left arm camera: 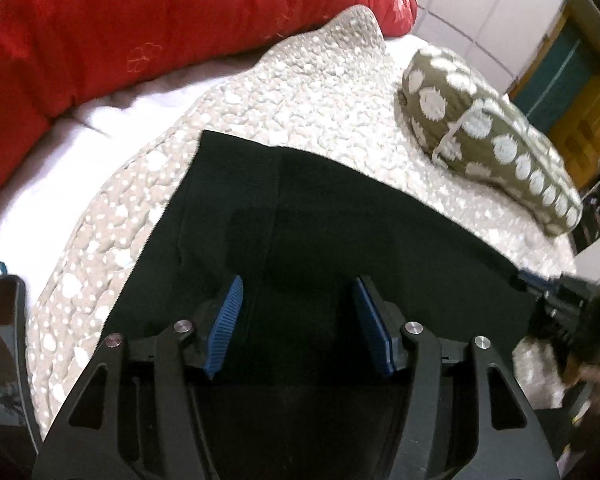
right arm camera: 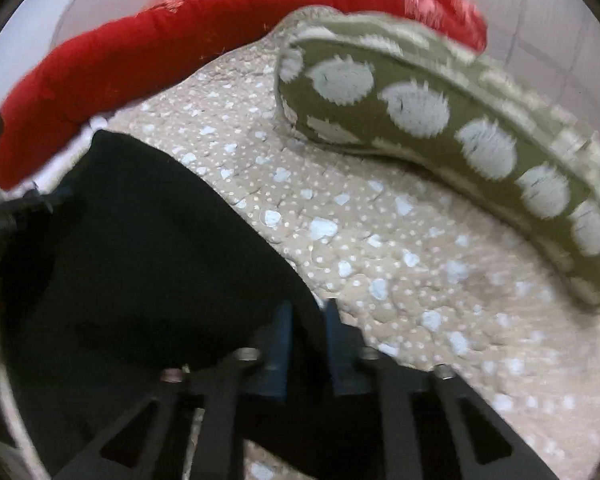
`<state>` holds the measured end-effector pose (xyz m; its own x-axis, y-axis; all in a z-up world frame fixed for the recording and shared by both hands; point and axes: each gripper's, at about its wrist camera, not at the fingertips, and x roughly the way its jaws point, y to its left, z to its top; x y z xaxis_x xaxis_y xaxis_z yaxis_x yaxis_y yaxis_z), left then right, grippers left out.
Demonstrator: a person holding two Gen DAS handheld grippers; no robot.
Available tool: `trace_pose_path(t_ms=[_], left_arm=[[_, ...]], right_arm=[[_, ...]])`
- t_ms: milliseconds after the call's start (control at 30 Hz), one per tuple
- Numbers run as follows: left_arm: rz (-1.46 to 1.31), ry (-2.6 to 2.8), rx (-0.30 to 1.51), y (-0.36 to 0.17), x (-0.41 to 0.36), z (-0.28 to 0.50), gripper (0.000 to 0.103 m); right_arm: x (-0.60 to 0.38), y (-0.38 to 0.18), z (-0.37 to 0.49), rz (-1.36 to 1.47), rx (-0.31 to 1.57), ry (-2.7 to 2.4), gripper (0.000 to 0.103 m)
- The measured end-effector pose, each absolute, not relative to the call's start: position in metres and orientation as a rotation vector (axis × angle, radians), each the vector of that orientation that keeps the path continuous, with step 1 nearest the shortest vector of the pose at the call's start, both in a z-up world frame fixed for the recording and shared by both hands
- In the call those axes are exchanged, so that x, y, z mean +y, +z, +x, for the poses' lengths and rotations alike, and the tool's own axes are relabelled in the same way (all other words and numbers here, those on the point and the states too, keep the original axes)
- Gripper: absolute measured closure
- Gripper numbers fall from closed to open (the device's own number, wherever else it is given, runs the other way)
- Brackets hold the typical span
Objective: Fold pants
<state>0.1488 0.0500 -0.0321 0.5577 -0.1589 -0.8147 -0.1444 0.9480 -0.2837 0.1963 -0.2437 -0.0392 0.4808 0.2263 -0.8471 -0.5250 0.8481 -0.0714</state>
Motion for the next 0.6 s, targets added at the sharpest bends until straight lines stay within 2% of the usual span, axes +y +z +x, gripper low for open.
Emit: trace_pose_path(t_ms=[133, 333, 433, 600], left_arm=[[-0.363, 0.064, 0.936, -0.014, 0.069, 0.132, 0.046], [-0.438, 0.111, 0.827, 0.017, 0.104, 0.081, 0.046], [-0.461, 0.140, 0.789, 0.024, 0.119, 0.054, 0.046], [-0.463, 0.158, 0.788, 0.025, 0.130, 0.026, 0.046]], right_arm=[[-0.240, -0.008, 0.155, -0.318, 0.862, 0.464, 0.098], [-0.239, 0.046, 0.043, -0.280, 0.691, 0.546, 0.099], [-0.230, 0.034, -0.009, -0.262, 0.715, 0.611, 0.099], [-0.219, -0.033, -0.058, -0.258, 0.888, 0.633, 0.098]])
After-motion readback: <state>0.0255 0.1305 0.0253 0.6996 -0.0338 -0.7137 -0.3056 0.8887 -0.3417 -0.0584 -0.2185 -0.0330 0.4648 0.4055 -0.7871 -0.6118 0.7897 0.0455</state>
